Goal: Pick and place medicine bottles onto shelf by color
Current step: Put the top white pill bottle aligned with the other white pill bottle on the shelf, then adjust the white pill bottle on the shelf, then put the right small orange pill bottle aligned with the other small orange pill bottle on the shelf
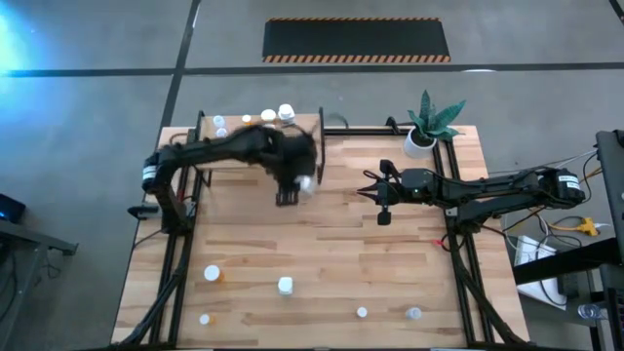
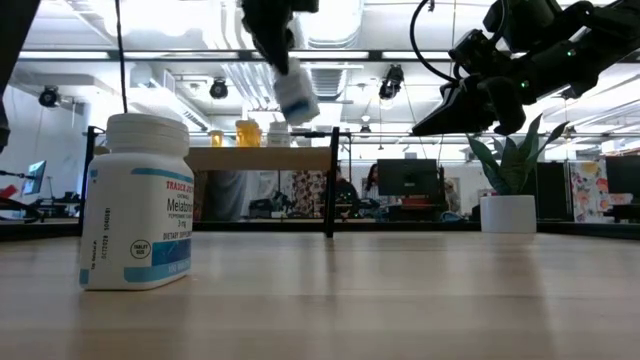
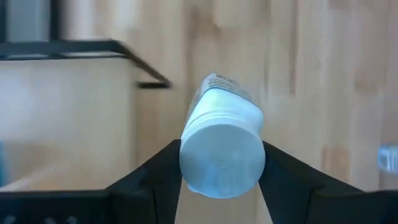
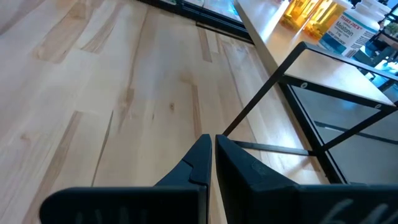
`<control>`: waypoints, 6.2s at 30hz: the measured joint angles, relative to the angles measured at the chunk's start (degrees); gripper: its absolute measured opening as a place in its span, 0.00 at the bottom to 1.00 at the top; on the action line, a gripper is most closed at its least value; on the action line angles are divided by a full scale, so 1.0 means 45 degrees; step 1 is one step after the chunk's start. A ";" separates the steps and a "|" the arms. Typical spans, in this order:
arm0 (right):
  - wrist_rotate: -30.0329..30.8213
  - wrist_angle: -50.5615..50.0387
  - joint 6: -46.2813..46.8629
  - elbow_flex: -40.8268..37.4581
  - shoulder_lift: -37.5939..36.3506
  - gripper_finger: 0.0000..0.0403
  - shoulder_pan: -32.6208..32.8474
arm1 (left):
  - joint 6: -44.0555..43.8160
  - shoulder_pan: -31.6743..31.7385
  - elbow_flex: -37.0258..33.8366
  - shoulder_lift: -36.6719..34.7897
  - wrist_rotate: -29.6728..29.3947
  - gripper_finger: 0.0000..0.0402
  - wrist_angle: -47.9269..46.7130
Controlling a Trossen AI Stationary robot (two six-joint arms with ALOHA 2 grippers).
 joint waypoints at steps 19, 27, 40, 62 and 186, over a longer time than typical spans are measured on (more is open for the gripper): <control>-0.0060 0.0101 0.0015 0.0000 0.0000 0.03 0.0000 | 0.0749 0.3344 0.5152 0.2716 -0.0093 0.41 -0.3246; -0.0083 0.0008 0.0000 0.0000 0.0000 0.03 0.0000 | 0.0892 0.4365 0.5218 0.3354 -0.0126 0.41 -0.3280; -0.0401 0.0015 -0.0024 0.0000 0.0000 0.03 0.0000 | 0.0892 0.4554 0.4969 0.3434 -0.0120 0.41 -0.3282; -0.0402 0.0039 -0.0024 0.0000 0.0000 0.03 0.0000 | 0.0897 0.4899 0.4737 0.3434 -0.0595 0.45 -0.2717; -0.0393 -0.0106 -0.0116 0.0000 0.0000 0.03 0.0000 | 0.1557 0.6681 0.3578 0.2858 -0.1531 0.00 -0.0366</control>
